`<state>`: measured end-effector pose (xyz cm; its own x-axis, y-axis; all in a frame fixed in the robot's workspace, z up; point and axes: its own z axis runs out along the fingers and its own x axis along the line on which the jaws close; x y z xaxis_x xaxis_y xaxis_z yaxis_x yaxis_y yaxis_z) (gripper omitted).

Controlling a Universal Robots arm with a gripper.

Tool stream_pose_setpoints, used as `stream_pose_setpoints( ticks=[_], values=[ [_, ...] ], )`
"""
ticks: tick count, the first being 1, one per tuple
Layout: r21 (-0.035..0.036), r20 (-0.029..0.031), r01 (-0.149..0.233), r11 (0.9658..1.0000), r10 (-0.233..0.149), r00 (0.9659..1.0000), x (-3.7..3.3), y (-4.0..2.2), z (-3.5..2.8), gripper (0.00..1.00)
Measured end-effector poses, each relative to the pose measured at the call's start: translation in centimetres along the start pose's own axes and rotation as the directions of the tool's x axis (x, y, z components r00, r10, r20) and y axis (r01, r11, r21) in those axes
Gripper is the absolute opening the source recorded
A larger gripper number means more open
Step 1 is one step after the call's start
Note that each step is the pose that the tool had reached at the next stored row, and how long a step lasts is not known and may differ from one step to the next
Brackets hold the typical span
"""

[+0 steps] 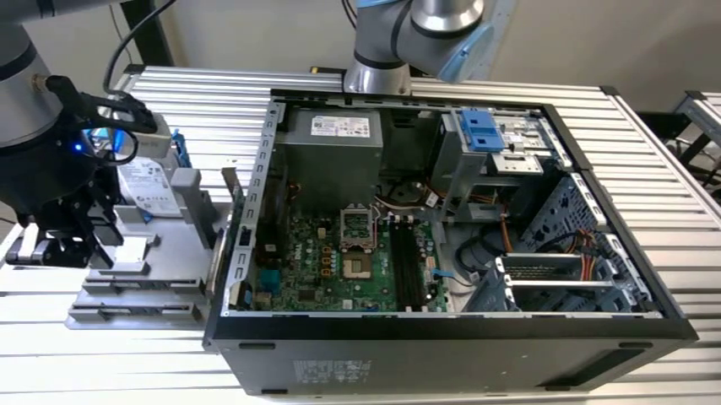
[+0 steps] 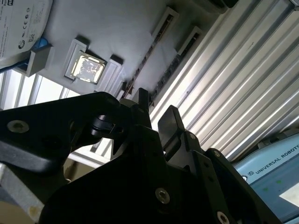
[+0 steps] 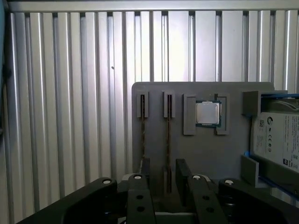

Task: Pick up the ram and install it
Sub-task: 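Pick up the ram and move it above insertion slot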

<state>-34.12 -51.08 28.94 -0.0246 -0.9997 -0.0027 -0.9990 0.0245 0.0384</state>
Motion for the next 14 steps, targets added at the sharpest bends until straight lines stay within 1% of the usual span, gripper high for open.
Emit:
stream_pose_setpoints(
  ticks=[5,8,11,12,14],
  values=[
    [0.0003,0.0005,0.000,1.0000,0.000,1.0000,-0.01,-0.01,0.11,1.00],
    [-0.0019,0.0002,0.000,1.0000,0.000,1.0000,0.00,-0.02,0.57,1.00],
    [-0.0024,0.0001,0.000,1.0000,0.000,1.0000,0.13,-0.05,1.11,1.00],
    [-0.0024,0.0001,0.001,1.0000,-0.001,1.0000,0.24,-0.06,1.29,1.00],
    [-0.0022,0.0002,0.001,1.0000,-0.001,1.0000,0.76,-0.08,1.66,1.00]
  ],
)
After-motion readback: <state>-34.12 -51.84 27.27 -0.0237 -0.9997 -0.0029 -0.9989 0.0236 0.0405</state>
